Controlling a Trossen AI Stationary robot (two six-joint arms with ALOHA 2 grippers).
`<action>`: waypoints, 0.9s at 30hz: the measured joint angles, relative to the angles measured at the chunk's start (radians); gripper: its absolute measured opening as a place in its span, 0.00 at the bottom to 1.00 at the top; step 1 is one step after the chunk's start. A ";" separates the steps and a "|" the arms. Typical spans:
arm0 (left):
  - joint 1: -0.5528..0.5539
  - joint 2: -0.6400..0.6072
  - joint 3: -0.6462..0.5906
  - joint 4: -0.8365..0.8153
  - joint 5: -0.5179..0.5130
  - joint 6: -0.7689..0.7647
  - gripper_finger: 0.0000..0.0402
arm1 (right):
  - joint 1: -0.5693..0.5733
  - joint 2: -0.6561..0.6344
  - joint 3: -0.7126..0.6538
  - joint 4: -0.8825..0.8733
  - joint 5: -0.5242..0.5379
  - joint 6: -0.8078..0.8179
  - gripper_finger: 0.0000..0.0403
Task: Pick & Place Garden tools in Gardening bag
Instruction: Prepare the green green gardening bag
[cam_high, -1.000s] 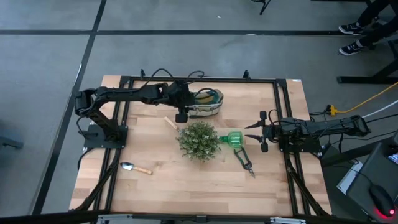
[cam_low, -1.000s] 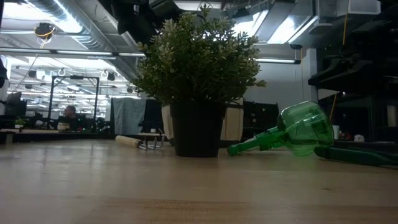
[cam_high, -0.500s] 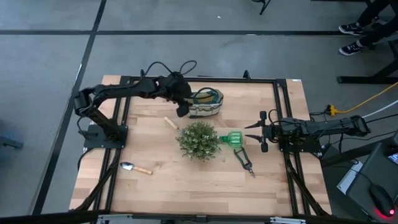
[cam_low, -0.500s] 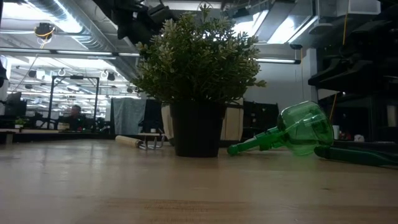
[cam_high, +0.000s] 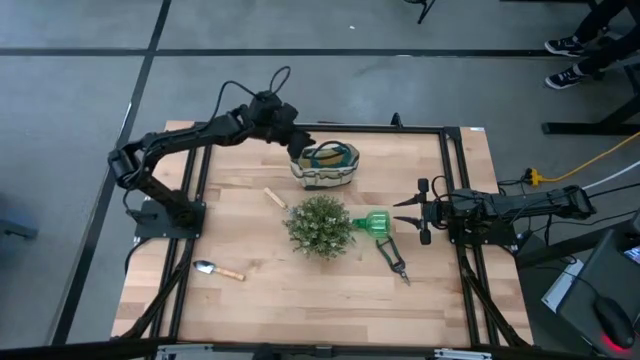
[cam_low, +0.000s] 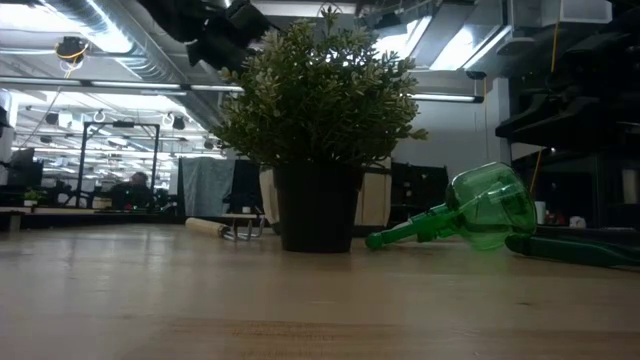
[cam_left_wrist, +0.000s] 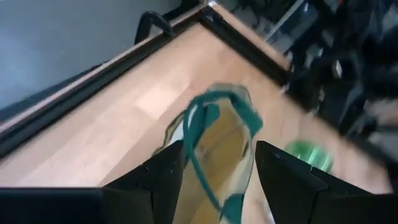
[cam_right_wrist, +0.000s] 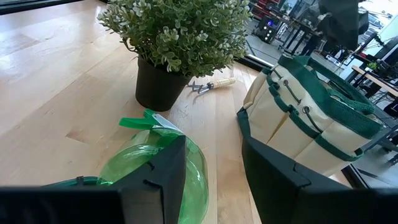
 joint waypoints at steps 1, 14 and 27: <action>0.008 0.004 0.000 0.007 0.018 -0.034 0.48 | 0.000 0.000 0.000 0.000 0.000 0.000 0.40; -0.006 0.079 0.000 0.022 0.088 -0.134 0.48 | 0.000 0.000 0.000 0.000 0.000 0.000 0.40; -0.013 0.167 0.000 0.035 0.044 -0.068 0.48 | 0.000 0.000 0.000 0.000 0.000 0.000 0.40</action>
